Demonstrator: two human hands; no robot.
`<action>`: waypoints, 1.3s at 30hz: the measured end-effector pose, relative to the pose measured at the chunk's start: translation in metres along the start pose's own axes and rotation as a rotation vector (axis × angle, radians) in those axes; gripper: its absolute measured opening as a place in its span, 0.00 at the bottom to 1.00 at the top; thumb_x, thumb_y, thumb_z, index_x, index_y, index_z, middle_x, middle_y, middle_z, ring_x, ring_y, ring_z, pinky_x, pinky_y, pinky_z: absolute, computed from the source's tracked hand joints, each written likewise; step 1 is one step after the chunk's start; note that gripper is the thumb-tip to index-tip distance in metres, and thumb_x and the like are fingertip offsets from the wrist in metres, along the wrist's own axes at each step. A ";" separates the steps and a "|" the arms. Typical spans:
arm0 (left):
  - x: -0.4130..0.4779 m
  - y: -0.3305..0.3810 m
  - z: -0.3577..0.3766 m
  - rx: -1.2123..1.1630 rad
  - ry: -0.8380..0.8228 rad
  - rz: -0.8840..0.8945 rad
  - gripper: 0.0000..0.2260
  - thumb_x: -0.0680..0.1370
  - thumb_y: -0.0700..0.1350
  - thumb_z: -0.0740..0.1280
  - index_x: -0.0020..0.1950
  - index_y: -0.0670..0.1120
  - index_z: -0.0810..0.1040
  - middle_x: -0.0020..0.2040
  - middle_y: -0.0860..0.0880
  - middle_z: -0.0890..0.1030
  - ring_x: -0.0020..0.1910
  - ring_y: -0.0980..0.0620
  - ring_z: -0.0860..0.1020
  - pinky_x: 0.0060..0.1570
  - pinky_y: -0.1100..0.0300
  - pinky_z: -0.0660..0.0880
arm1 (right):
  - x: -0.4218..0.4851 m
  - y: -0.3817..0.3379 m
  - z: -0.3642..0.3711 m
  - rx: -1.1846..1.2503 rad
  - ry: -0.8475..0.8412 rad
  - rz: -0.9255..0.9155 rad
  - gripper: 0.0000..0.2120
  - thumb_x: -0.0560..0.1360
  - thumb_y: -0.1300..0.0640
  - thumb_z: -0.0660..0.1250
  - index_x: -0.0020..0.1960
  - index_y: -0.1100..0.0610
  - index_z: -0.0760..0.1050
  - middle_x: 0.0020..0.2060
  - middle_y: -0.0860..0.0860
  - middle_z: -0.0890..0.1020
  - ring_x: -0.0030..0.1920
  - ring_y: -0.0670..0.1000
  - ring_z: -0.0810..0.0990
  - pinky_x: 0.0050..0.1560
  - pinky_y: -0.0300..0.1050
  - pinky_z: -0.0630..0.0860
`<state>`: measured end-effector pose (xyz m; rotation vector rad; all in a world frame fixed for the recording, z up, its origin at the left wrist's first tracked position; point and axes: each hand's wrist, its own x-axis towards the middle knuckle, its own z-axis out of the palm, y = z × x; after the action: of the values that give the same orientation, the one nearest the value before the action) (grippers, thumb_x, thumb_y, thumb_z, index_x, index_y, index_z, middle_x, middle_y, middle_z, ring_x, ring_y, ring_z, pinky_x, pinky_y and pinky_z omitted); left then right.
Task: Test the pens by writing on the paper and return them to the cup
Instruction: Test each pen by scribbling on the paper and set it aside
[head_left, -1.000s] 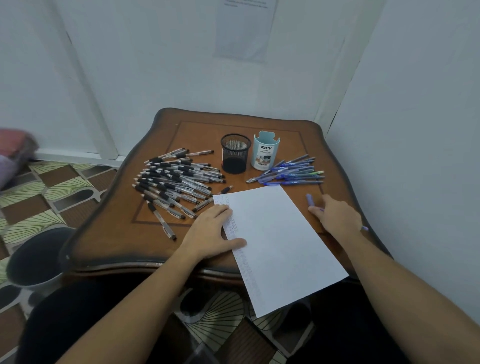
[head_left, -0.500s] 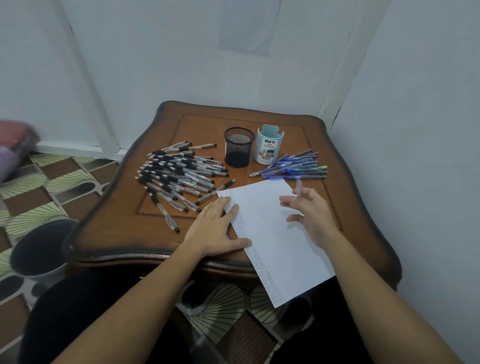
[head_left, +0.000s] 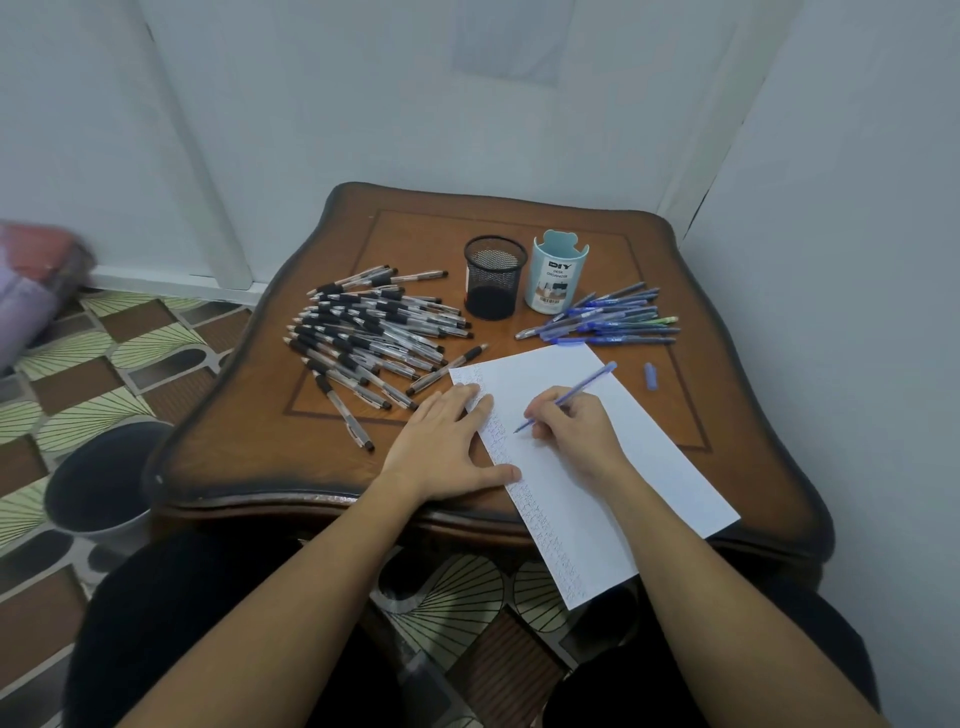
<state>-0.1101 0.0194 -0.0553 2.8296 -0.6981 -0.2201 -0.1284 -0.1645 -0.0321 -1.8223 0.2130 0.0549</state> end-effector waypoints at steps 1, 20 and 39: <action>0.000 0.000 0.000 -0.002 0.002 -0.002 0.45 0.71 0.76 0.55 0.80 0.53 0.50 0.80 0.51 0.48 0.78 0.50 0.46 0.75 0.53 0.41 | 0.001 0.001 0.001 -0.018 0.013 -0.003 0.09 0.79 0.61 0.64 0.43 0.58 0.81 0.31 0.51 0.79 0.34 0.44 0.77 0.34 0.30 0.73; 0.001 -0.005 0.003 -0.092 0.090 -0.024 0.35 0.76 0.67 0.60 0.79 0.52 0.57 0.80 0.52 0.54 0.78 0.54 0.49 0.75 0.56 0.41 | -0.003 0.014 0.004 -0.108 0.006 -0.071 0.05 0.75 0.60 0.70 0.42 0.58 0.83 0.37 0.56 0.82 0.41 0.51 0.79 0.37 0.42 0.74; 0.001 -0.005 0.002 -0.103 0.090 -0.021 0.35 0.76 0.67 0.61 0.78 0.51 0.59 0.79 0.52 0.55 0.78 0.54 0.51 0.75 0.55 0.43 | -0.001 0.017 0.005 -0.091 -0.014 -0.067 0.06 0.76 0.60 0.69 0.40 0.57 0.82 0.37 0.58 0.81 0.39 0.50 0.77 0.36 0.44 0.71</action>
<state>-0.1073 0.0227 -0.0588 2.7305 -0.6199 -0.1279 -0.1321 -0.1642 -0.0498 -1.9178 0.1414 0.0305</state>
